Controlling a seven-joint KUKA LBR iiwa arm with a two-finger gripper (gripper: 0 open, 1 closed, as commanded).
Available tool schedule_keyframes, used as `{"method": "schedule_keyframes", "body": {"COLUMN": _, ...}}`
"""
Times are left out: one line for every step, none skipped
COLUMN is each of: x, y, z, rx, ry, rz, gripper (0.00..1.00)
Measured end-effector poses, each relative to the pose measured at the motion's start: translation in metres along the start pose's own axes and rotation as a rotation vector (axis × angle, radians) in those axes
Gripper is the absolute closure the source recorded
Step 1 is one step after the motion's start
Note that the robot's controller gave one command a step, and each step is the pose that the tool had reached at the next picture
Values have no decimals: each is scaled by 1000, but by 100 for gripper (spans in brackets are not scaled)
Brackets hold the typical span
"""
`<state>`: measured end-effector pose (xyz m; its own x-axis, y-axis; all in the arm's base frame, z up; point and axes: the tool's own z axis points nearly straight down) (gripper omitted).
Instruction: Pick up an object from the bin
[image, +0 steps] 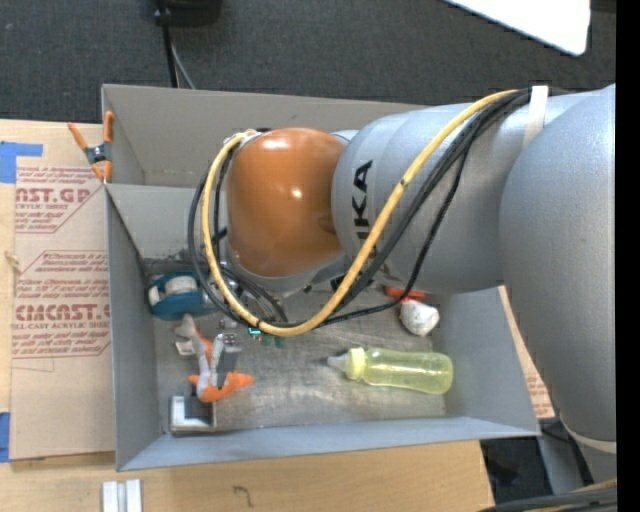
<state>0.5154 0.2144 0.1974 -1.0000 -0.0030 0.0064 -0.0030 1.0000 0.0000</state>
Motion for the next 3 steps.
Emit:
{"method": "schedule_keyframes", "body": {"x": -2, "y": -1, "z": -4, "rx": -1, "ry": -7, "rz": 2, "gripper": 0}}
{"method": "schedule_keyframes", "body": {"x": 5, "y": -5, "z": 35, "rx": -4, "ry": -16, "rz": -38, "gripper": 0}}
{"method": "schedule_keyframes", "body": {"x": 30, "y": 0, "z": 115, "rx": 10, "ry": 8, "rz": -411, "gripper": 100}}
